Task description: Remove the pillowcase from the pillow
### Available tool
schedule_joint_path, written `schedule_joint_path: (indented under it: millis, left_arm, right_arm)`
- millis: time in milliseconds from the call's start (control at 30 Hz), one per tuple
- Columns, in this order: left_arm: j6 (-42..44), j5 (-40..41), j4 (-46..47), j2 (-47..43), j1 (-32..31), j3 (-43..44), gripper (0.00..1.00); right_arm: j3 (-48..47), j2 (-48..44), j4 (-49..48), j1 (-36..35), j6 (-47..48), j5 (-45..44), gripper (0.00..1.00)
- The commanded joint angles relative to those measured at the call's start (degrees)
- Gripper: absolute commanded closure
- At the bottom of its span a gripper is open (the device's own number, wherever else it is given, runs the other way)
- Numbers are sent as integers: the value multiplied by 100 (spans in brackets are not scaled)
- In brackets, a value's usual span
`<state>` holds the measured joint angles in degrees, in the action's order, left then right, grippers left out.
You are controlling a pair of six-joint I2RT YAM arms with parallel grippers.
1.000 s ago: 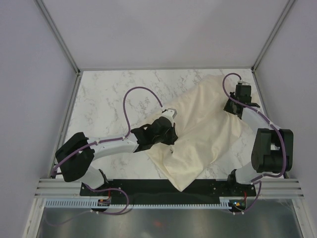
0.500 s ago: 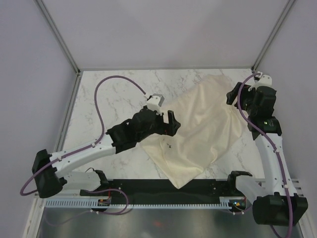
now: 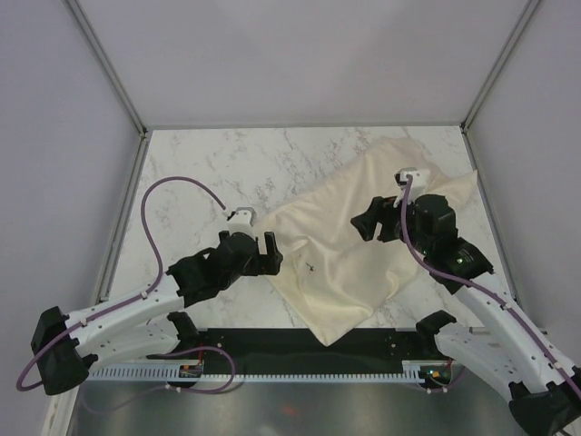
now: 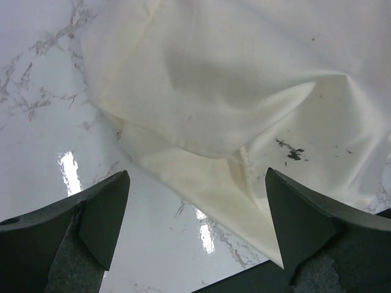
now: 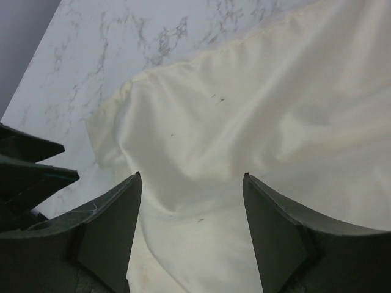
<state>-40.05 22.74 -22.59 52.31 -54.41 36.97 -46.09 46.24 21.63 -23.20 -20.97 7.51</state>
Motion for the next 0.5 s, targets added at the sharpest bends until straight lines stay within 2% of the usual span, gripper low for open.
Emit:
schedule_joint_path:
  millis: [0, 133, 300, 467]
  left_arm:
    - [-495, 266, 44, -134, 18, -128, 0]
    - [-600, 301, 79, -178, 18, -287, 0]
    - [-741, 240, 79, -309, 18, -497, 0]
    - [-767, 178, 79, -459, 18, -621, 0]
  right_arm:
    - [73, -36, -159, -1041, -425, -950, 25]
    - [249, 34, -229, -2256, -767, -1804, 26]
    - [407, 596, -361, -3890, -1198, -3025, 26]
    - [530, 1263, -519, -4254, -1383, -3536, 26]
